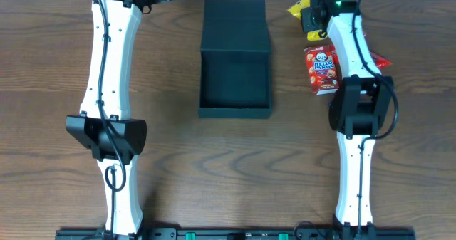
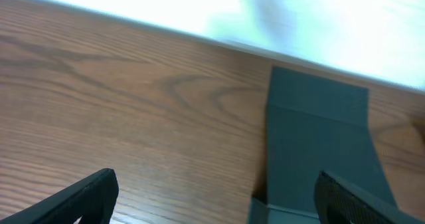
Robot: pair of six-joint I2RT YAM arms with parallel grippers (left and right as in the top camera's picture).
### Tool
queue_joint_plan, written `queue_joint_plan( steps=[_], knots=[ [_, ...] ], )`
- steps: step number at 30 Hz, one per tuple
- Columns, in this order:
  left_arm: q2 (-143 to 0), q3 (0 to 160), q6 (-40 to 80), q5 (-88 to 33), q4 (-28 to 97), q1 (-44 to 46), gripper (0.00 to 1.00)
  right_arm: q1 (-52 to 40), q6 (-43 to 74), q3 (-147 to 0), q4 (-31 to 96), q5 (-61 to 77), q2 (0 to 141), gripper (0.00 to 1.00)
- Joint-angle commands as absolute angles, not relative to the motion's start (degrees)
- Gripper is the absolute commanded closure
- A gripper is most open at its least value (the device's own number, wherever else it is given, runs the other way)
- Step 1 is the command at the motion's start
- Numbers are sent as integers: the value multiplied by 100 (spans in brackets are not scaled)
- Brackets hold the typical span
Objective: Pack container
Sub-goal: 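Grasp the yellow chip bag with the right gripper and lift, then carry the yellow bag over the black box and lower it in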
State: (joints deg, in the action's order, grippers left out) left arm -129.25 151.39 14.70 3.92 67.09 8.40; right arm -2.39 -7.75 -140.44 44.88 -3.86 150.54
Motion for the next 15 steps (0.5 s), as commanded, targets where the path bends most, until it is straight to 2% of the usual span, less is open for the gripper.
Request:
queue_joint_plan(
  steps=[1, 7, 12, 15],
  knots=[
    [-12964, 15124, 1367, 836, 6748, 825, 5, -318, -646, -14062, 4462, -360, 14127, 99],
    [-12964, 15124, 1321, 840, 6770, 773, 5, -506, 75, -14062, 4718, -215, 13126, 99],
    [-12964, 15124, 1323, 836, 7059, 519, 5, -692, 976, -14062, 5511, 814, 12477, 99],
    [-12964, 15124, 1347, 808, 7179, 252, 5, -972, 2425, -14057, 6276, 729, 12442, 98]
  ],
)
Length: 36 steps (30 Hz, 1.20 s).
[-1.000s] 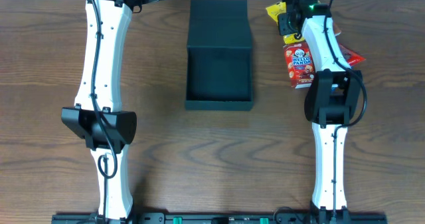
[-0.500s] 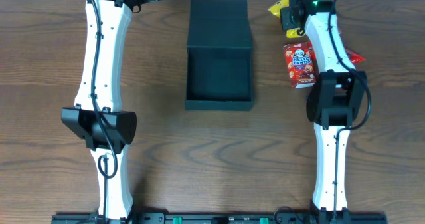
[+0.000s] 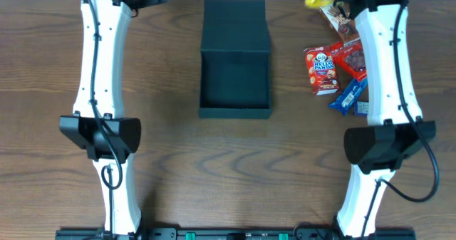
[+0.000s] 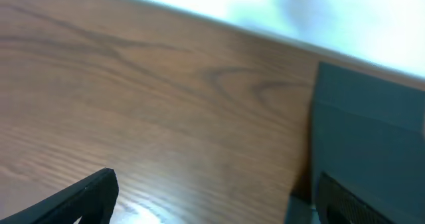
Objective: Pack container
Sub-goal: 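Carry the yellow bag over the black box and lower it in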
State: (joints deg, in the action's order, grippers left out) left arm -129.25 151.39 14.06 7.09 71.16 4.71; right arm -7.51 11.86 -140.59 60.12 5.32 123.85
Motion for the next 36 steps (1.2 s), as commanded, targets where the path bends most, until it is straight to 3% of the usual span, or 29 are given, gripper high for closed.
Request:
queue_joint_plan(
  steps=[1, 6, 18, 36],
  knots=[
    [-12964, 15124, 1406, 805, 7203, 161, 5, -1098, 2818, -14055, 6545, 543, 12475, 99],
    [-12964, 15124, 1752, 777, 7271, -364, 5, -2073, 4731, -14053, 7502, -845, 12639, 99],
    [-12964, 15124, 1824, -8, 7432, -1085, 5, -4034, 6541, -14051, 7312, -3000, 13294, 98],
    [-12964, 15124, 1846, -10, 7481, -1129, 5, -4101, 6099, -14042, 7894, -2338, 13985, 98]
  ],
)
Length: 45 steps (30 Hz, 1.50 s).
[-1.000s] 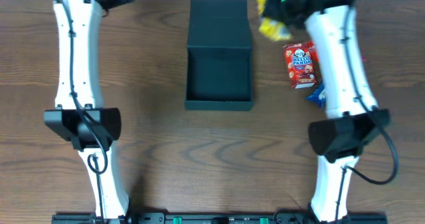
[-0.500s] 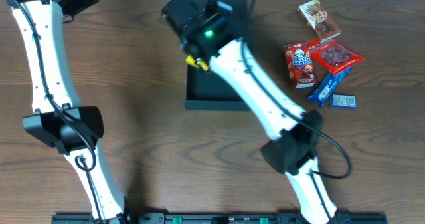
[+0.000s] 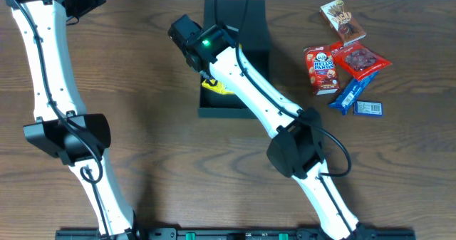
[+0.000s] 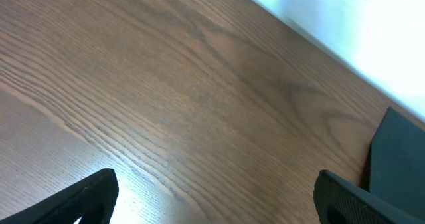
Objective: Pack container
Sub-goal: 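Carry the yellow bag over the black box and lower it in, then open the right gripper and press the bag down into the box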
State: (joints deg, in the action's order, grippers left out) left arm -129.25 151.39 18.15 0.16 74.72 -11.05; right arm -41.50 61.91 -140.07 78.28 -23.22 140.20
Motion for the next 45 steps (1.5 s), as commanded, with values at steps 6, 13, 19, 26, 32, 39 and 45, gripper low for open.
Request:
queue_joint_plan(
  steps=[6, 13, 19, 26, 32, 39, 45],
  knots=[
    [-12964, 15124, 1846, -132, 7474, -1129, 5, -4141, 6104, -13797, 7889, -2180, 13987, 98],
    [-12964, 15124, 1846, -152, 7472, -1129, 5, -4204, 6101, -13491, 7658, -2180, 13987, 98],
    [-12964, 15124, 1846, -152, 7470, -1129, 5, -4209, 6099, -13476, 7561, -2049, 13987, 97],
    [-12964, 15124, 1846, -152, 7463, -1129, 5, -4198, 5483, -13478, 7461, -2051, 13985, 1],
    [-12964, 15124, 1844, -152, 7467, -1129, 5, -4139, 4158, -13622, 7476, -2073, 13810, 46],
    [-12964, 15124, 1844, -152, 7467, -1129, 4, -3651, 3245, -13686, 7334, -1546, 13069, 98],
    [-12964, 15124, 1844, -152, 7467, -1127, 5, -3251, 1809, -13244, 6875, 751, 13469, 98]
  ],
)
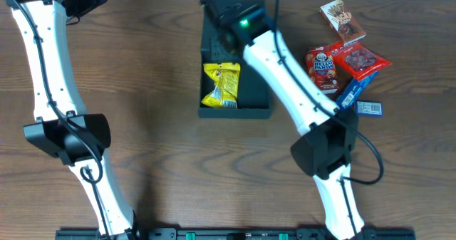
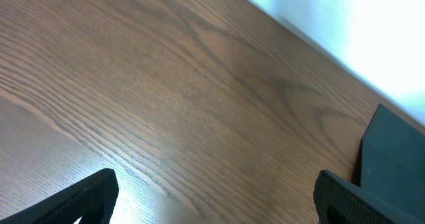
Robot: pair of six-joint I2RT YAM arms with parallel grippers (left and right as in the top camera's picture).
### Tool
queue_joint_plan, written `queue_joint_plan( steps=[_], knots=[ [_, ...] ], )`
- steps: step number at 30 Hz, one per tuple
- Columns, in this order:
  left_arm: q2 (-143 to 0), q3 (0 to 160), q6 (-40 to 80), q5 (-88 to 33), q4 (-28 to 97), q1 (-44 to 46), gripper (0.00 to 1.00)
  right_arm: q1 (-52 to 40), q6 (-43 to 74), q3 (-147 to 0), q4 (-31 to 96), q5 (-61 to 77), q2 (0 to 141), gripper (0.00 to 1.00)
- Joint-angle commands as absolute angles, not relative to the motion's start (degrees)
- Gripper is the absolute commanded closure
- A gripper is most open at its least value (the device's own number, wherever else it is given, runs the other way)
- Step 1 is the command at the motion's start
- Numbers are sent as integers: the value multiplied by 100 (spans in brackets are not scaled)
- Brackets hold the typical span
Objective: Pack container
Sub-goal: 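Open the right gripper and press the bag down into the box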
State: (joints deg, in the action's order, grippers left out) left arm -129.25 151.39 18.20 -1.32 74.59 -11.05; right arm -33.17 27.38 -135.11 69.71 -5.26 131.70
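The black container (image 1: 260,90) stands open at the table's back centre, its lid (image 1: 260,23) folded flat behind it. A yellow snack packet (image 1: 222,85) lies free inside, on the left half. My right gripper hovers over the lid's back left corner, apart from the packet; its fingers do not show against the black. Far off at the back left is my left gripper. In the left wrist view that left gripper (image 2: 216,187) is open over bare wood, with a corner of the container (image 2: 398,157) at the right.
Loose snacks lie right of the container: a red Hello Panda box (image 1: 322,65), a red bag (image 1: 360,58), a brown stick-snack box (image 1: 342,19), a blue bar (image 1: 349,94) and a small blue packet (image 1: 369,109). The right arm stretches across beside them.
The yellow packet, then under my right gripper at the container's front left, now lies free inside. The right gripper has moved back over the lid. The left arm has hardly shifted.
The container was empty while my right gripper was at the yellow packet among the snacks at the back right. Then it had the packet at the table's back edge, and the left arm had moved left. Then the packet was over the container; now it lies in it.
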Motion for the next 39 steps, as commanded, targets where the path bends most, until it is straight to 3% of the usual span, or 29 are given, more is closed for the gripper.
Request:
queue_joint_plan(
  steps=[1, 7, 25, 39],
  knots=[
    [-12964, 15124, 1844, -152, 7467, -1127, 5, -3216, 1721, -13155, 6816, 899, 13513, 99],
    [-12964, 15124, 1844, -152, 7472, -1127, 5, -3098, 1253, -12394, 6322, 1656, 13616, 99],
    [-12964, 15124, 1846, -154, 7476, -1122, 5, -3087, 1028, -11133, 5419, 1293, 13618, 98],
    [-12964, 15124, 1846, -152, 7476, -1122, 5, -2834, 574, -11896, 5857, 1162, 13148, 98]
  ],
)
